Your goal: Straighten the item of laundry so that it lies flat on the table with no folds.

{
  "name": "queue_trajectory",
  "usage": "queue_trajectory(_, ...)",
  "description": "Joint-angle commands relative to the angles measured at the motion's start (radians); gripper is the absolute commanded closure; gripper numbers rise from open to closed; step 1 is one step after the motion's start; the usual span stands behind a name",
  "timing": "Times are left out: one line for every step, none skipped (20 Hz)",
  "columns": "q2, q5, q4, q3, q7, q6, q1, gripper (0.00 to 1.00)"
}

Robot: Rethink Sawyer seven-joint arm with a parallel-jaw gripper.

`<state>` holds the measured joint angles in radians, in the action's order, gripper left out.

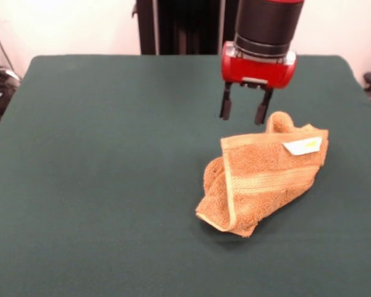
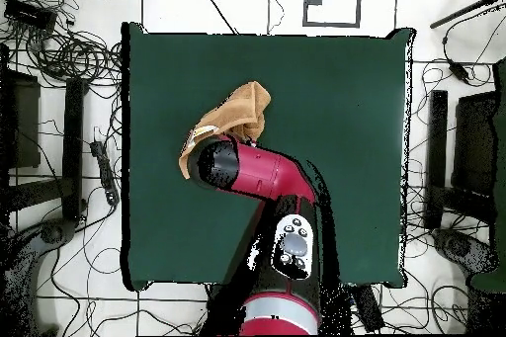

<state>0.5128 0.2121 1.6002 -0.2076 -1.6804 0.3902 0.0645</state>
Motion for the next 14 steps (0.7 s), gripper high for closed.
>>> queue_trajectory(-0.051, 0.116, -0.046, -0.054, -0.381, 0.146, 0.033, 0.00)
queue_trajectory(-0.055, 0.125, -0.053, -0.058, -0.392, 0.157, 0.031, 0.00)
queue_trajectory(-0.045, 0.134, -0.043, -0.063, -0.406, 0.159, 0.032, 0.00)
queue_trajectory(-0.048, 0.143, -0.051, -0.066, -0.416, 0.161, 0.030, 0.00)
queue_trajectory(-0.033, 0.148, -0.036, -0.061, -0.419, 0.167, 0.025, 0.00)
queue_trajectory(-0.028, 0.151, -0.031, -0.060, -0.420, 0.168, 0.022, 0.00)
queue_trajectory(-0.022, 0.155, -0.027, -0.058, -0.421, 0.169, 0.020, 0.00)
queue_trajectory(-0.022, 0.157, -0.030, -0.052, -0.421, 0.176, 0.013, 0.00)
queue_trajectory(-0.009, 0.163, -0.015, -0.050, -0.428, 0.172, 0.015, 0.00)
queue_trajectory(0.000, 0.171, -0.003, -0.039, -0.432, 0.167, 0.011, 0.00)
queue_trajectory(0.008, 0.179, 0.009, -0.028, -0.436, 0.161, 0.006, 0.00)
queue_trajectory(0.014, 0.189, 0.011, -0.018, -0.439, 0.154, 0.001, 0.00)
queue_trajectory(0.019, 0.198, 0.013, -0.008, -0.442, 0.148, -0.004, 0.00)
queue_trajectory(0.020, 0.209, 0.013, 0.005, -0.440, 0.133, -0.012, 0.00)
